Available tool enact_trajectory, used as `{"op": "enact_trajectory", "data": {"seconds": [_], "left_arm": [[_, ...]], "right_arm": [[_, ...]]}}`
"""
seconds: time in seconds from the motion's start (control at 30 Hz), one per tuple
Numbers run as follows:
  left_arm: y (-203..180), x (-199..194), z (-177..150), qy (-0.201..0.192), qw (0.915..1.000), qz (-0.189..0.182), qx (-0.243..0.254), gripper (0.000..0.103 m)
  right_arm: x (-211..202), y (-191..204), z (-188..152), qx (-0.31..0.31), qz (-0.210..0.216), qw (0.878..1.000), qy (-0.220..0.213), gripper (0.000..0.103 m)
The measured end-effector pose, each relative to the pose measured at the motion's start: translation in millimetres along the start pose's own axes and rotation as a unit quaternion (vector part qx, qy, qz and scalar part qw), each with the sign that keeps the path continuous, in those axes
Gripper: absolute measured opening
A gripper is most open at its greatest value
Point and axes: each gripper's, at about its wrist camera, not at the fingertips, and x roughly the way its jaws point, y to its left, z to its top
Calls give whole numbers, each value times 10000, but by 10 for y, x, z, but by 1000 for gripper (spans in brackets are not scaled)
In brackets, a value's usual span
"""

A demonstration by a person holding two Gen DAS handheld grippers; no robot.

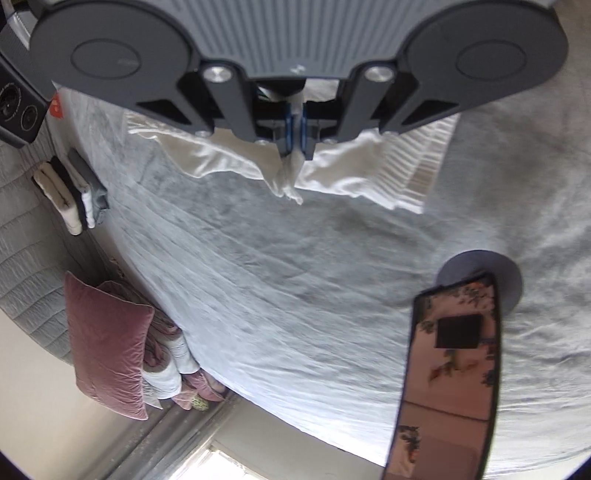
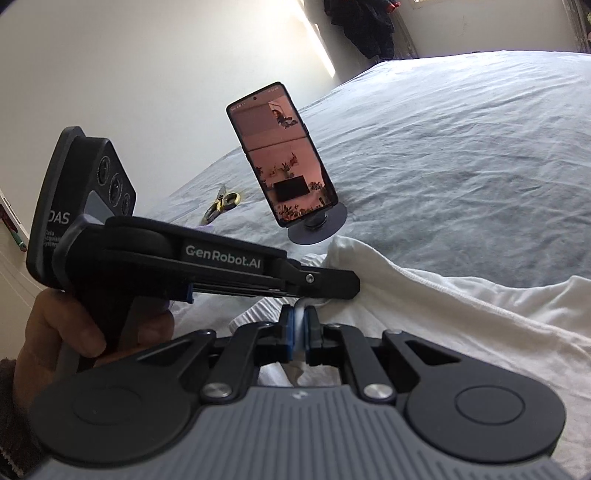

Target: Fold clothes

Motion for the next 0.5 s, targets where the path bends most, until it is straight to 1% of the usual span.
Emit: {"op": "enact_trajectory", "data": {"seconds": [0.23, 0.3, 0.33, 0.37, 0.5], "left_arm": [[195, 26, -3, 54, 9991, 365, -197, 5], [220, -1, 4, 0, 9986, 471, -220, 6], [232, -14, 7, -28, 9984, 523, -232, 7], [244, -28, 10, -55, 9980, 576, -243, 7], [302, -117, 35, -239, 9962, 780, -304, 6]], "right_arm": [[273, -5, -90, 151, 32, 9998, 112, 7], [329, -20, -113, 217, 38, 9997, 146, 9], [349, -24, -120, 256, 58, 9995, 157, 13], [363, -28, -125, 302, 96, 9994, 161, 17], [414, 17, -137, 463, 422, 9978, 213, 17]]}}
